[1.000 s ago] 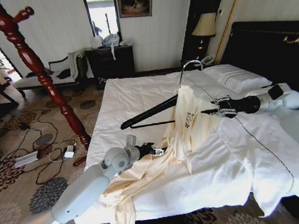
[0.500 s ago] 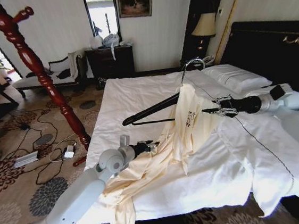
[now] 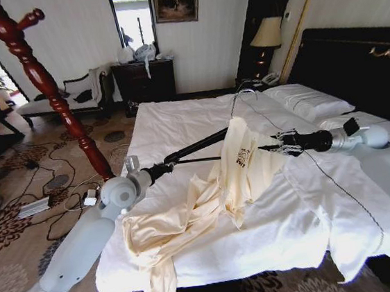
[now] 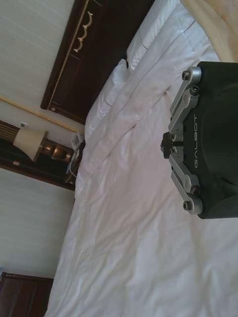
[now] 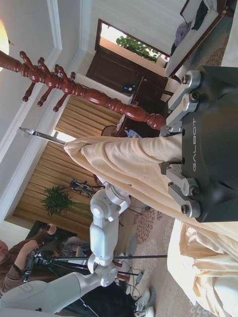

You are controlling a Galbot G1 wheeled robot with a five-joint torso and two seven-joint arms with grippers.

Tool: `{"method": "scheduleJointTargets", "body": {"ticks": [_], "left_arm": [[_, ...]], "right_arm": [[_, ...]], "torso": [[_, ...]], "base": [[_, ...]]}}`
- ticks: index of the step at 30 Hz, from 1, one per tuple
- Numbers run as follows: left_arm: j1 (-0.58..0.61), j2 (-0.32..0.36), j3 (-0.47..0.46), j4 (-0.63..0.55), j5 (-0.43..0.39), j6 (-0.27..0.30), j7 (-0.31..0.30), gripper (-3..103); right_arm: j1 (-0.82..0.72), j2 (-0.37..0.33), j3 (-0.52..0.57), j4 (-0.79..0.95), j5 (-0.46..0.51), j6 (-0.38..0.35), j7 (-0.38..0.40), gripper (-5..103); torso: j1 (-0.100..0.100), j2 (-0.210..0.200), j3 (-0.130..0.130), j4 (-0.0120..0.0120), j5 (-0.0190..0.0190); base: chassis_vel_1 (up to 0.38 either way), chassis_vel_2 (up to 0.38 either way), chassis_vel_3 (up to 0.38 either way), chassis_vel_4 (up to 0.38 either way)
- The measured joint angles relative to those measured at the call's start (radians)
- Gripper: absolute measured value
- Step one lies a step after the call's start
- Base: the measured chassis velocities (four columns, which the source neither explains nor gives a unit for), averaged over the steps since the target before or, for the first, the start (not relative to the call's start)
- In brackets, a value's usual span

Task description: Pick up the clothes from the bed and hang them on the clothes hanger.

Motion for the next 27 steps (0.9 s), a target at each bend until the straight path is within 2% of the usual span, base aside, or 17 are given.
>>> {"method": "scheduleJointTargets", "body": {"ticks": [4, 5, 8, 9, 12, 14, 17, 19, 20, 21, 22, 23, 25, 27], "left_arm": [[0.05, -0.013, 0.058, 0.008, 0.059, 0.003, -0.035, 0], [0.081, -0.035, 0.08, 0.018, 0.091, 0.007, -0.056, -2], [0.127, -0.101, 0.111, 0.055, 0.141, 0.021, -0.09, 14], [0.127, -0.101, 0.111, 0.055, 0.141, 0.021, -0.09, 14], [0.118, -0.161, 0.132, 0.138, 0.148, 0.044, -0.14, 30], [0.109, -0.175, 0.135, 0.165, 0.148, 0.048, -0.151, 30], [0.071, -0.234, 0.136, 0.268, 0.127, 0.066, -0.172, 46], [0.066, -0.245, 0.135, 0.285, 0.123, 0.069, -0.173, 46], [0.054, -0.274, 0.13, 0.327, 0.11, 0.076, -0.178, 57], [0.054, -0.274, 0.13, 0.327, 0.11, 0.076, -0.178, 57], [0.044, -0.303, 0.125, 0.363, 0.102, 0.084, -0.18, 57], [0.022, -0.376, 0.122, 0.452, 0.117, 0.09, -0.172, 74], [0.011, -0.43, 0.124, 0.505, 0.147, 0.088, -0.149, 86], [0.007, -0.45, 0.128, 0.522, 0.165, 0.083, -0.135, 83]], "right_arm": [[0.0, -0.008, 0.004, 0.012, 0.01, 0.0, 0.004, 22], [0.0, -0.013, 0.004, 0.017, 0.012, 0.0, 0.006, 22], [-0.006, -0.022, 0.004, 0.029, 0.015, 0.0, 0.008, 22], [-0.006, -0.022, 0.004, 0.029, 0.015, 0.0, 0.008, 22], [-0.01, -0.022, 0.003, 0.037, 0.016, 0.0, 0.008, 22], [-0.01, -0.021, 0.002, 0.038, 0.016, 0.0, 0.008, 22], [-0.006, -0.011, -0.006, 0.039, 0.016, 0.0, 0.015, 22], [-0.005, -0.01, -0.007, 0.039, 0.016, 0.0, 0.017, 22], [-0.003, -0.007, -0.01, 0.039, 0.016, 0.0, 0.019, 22], [-0.003, -0.007, -0.01, 0.039, 0.016, 0.0, 0.019, 22], [-0.003, -0.006, -0.012, 0.038, 0.016, -0.001, 0.02, 22], [-0.003, -0.006, -0.016, 0.033, 0.015, -0.001, 0.02, 22], [-0.004, -0.007, -0.016, 0.028, 0.015, -0.001, 0.02, 22], [-0.004, -0.008, -0.017, 0.027, 0.015, -0.001, 0.02, 22]], "torso": [[0.0, 0.0, 0.0, 0.0003, -0.0003], [0.0, 0.0, 0.0, 0.0001, -0.0004], [0.0, 0.0, 0.0, 0.0001, -0.0003], [0.0, 0.0, 0.0, 0.0001, -0.0003], [0.0, 0.0, 0.0, 0.0, -0.0001], [0.0, 0.0, 0.0, 0.0, -0.0002], [0.0, 0.0, 0.0, 0.0001, 0.0001], [0.0, 0.0, 0.0, 0.0002, 0.0001], [0.0, 0.0, 0.0, 0.0001, 0.0001], [0.0, 0.0, 0.0, 0.0001, 0.0001], [0.0, 0.0, 0.0, 0.0003, 0.0001], [0.0, 0.0, 0.0, 0.0001, 0.0], [0.0, 0.0, 0.0, 0.0, 0.0001], [0.0, 0.0, 0.0, -0.0001, 0.0]], "base": [[0.0, 0.0, 0.0, 0.0], [0.0, 0.0, 0.0, 0.0], [0.0, 0.0, 0.0, 0.0], [0.0, 0.0, 0.0, 0.0], [0.0, 0.0, 0.0, 0.0], [0.0, 0.0, 0.0, 0.0], [0.0, 0.0, 0.0, 0.0], [0.0, 0.0, 0.0, 0.0], [0.0, 0.0, 0.0, 0.0], [0.0, 0.0, 0.0, 0.0], [0.0, 0.0, 0.0, 0.0], [0.0, 0.0, 0.0, 0.0], [0.0, 0.0, 0.0, 0.0], [0.0, 0.0, 0.0, 0.0]]}}
